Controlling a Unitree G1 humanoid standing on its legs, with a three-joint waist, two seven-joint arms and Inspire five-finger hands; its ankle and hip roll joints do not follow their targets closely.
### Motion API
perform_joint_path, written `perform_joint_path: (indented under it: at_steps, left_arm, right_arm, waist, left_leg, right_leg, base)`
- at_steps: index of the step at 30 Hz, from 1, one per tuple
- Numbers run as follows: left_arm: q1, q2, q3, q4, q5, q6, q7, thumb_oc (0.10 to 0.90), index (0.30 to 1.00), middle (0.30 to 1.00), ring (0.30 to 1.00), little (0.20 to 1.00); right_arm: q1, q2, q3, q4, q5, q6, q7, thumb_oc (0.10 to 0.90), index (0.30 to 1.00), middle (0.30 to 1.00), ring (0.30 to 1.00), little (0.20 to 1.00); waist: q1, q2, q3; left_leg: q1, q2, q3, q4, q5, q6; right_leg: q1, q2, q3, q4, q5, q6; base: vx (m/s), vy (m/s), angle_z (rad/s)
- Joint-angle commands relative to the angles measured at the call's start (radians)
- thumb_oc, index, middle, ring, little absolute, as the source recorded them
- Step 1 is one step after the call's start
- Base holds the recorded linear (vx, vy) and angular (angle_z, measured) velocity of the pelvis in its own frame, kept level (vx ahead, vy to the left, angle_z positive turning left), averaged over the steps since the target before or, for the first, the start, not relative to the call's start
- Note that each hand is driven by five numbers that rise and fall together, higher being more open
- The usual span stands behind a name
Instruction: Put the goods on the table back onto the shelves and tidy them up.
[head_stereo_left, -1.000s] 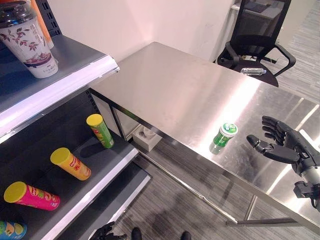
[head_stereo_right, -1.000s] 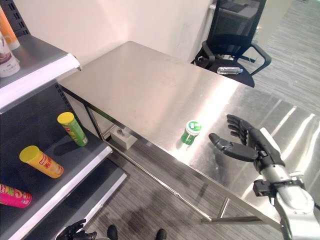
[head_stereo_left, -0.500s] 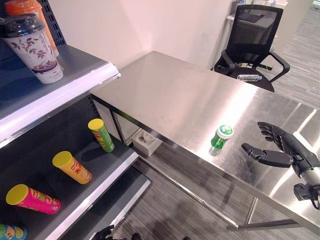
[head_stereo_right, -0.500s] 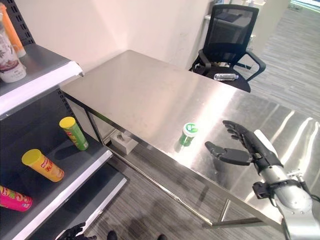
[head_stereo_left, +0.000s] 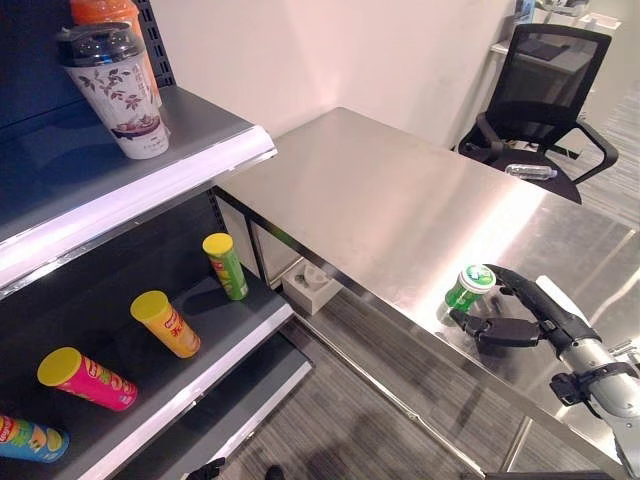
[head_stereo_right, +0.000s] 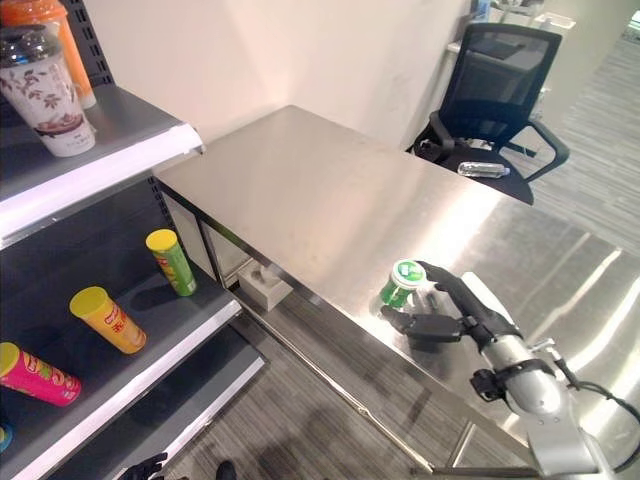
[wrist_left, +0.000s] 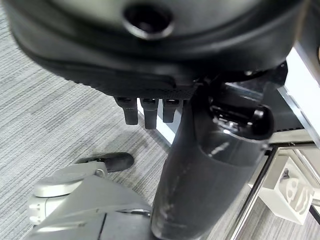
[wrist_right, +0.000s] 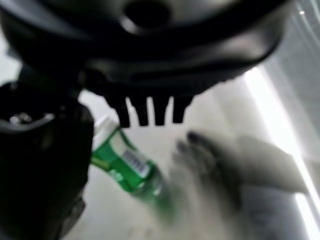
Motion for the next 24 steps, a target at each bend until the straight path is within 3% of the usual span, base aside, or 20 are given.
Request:
perform_joint_path:
  at_steps: [1, 17, 24]
  left_arm:
    - [-0.040, 0.054, -0.014, 0.017, 0.031, -0.036, 0.017, 0.800, 0.900, 0.900, 0.900, 0.900]
    - [-0.045, 0.050, -0.023, 0.016, 0.039, -0.035, 0.037, 0.800, 0.900, 0.900, 0.900, 0.900]
    - [-0.051, 0.040, -0.033, 0.013, 0.033, -0.037, 0.056, 0.800, 0.900, 0.900, 0.900, 0.900]
  right_arm:
    - [-0.127, -0.021, -0.066, -0.021, -0.034, -0.079, -0.112, 0.800, 0.900, 0.900, 0.900, 0.900]
    - [-0.159, 0.067, -0.053, 0.000, -0.176, -0.074, -0.229, 0.800, 0.900, 0.900, 0.900, 0.900]
    - [-0.168, 0.173, -0.051, -0.007, -0.214, -0.087, -0.318, 0.800, 0.900, 0.900, 0.900, 0.900]
  waist:
    - [0.019, -0.037, -0.012]
    - [0.035, -0.033, -0.008]
    - [0.032, -0.025, -0.006]
  left_leg:
    - [-0.028, -0.002, -0.027, 0.001, 0.007, -0.003]
    - [-0.029, -0.008, -0.042, 0.001, 0.003, 0.003]
    - [-0.025, -0.009, -0.042, 0.001, 0.000, 0.007]
  right_leg:
    - [0.032, -0.062, -0.022, 0.013, -0.008, 0.073]
    - [0.037, -0.064, -0.032, 0.013, -0.013, 0.074]
    - [0.039, -0.064, -0.031, 0.013, -0.016, 0.072]
  base:
    - [0.01, 0.011, 0.08]
    - [0.00, 0.001, 0.01]
    - [0.00, 0.000, 0.00]
